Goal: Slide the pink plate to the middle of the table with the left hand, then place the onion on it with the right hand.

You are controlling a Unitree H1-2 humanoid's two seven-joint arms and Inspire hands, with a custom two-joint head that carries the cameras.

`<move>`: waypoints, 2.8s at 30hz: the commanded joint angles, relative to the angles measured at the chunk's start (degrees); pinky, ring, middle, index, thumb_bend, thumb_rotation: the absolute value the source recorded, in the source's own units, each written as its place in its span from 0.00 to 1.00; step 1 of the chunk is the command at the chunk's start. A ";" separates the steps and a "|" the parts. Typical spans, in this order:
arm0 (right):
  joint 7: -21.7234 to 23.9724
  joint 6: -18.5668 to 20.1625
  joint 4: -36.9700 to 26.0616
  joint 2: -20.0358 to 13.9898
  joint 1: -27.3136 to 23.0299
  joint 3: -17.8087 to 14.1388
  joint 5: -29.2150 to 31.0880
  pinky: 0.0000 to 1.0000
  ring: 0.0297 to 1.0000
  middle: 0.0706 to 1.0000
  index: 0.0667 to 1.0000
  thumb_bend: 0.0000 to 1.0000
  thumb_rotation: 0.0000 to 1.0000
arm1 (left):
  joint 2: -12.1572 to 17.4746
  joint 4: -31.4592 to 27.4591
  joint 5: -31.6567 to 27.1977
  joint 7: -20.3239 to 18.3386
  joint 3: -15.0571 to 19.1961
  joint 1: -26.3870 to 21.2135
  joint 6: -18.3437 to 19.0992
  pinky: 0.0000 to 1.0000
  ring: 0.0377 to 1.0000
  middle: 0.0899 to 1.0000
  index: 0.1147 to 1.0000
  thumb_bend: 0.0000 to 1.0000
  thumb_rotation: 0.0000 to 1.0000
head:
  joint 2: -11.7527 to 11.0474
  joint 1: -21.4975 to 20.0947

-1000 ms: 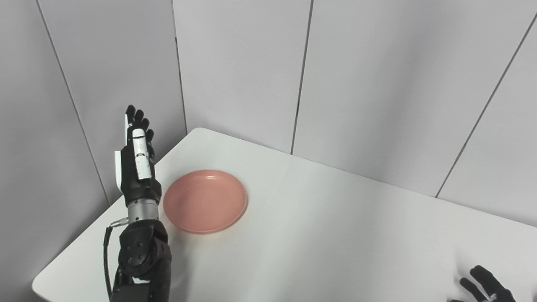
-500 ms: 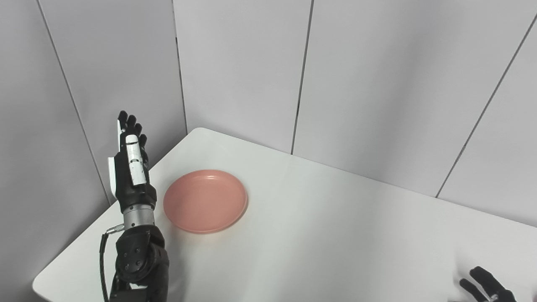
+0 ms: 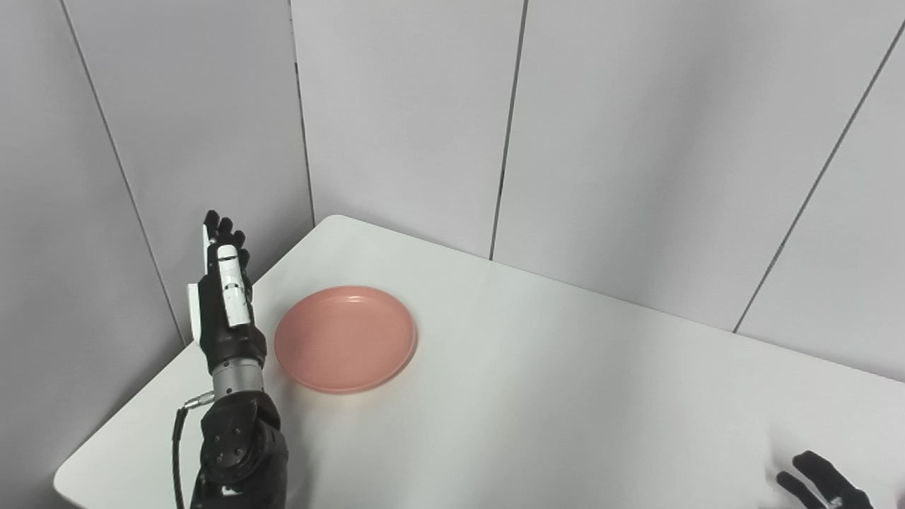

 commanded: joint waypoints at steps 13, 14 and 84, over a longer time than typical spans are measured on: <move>0.09 0.98 -0.70 -0.38 -0.49 -0.24 0.59 0.54 0.80 0.82 0.75 1.00 0.75 | 0.46 -0.14 0.26 2.30 -0.58 -1.10 0.37 1.00 0.98 0.98 0.96 0.36 1.00 | 0.26 0.22; -0.04 0.96 -0.80 -0.29 -0.47 -0.28 0.60 0.54 0.79 0.82 0.74 1.00 0.75 | 0.42 -0.05 0.13 2.29 -0.57 -1.05 0.31 1.00 0.98 0.98 0.96 0.36 1.00 | 0.26 0.22; 0.00 1.24 -1.81 -0.98 -0.37 -0.35 1.19 0.55 0.78 0.81 0.74 1.00 0.73 | 1.79 11.74 -6.51 -2.01 -2.02 -2.52 2.23 0.97 0.96 0.96 0.95 0.35 1.00 | 2.20 0.46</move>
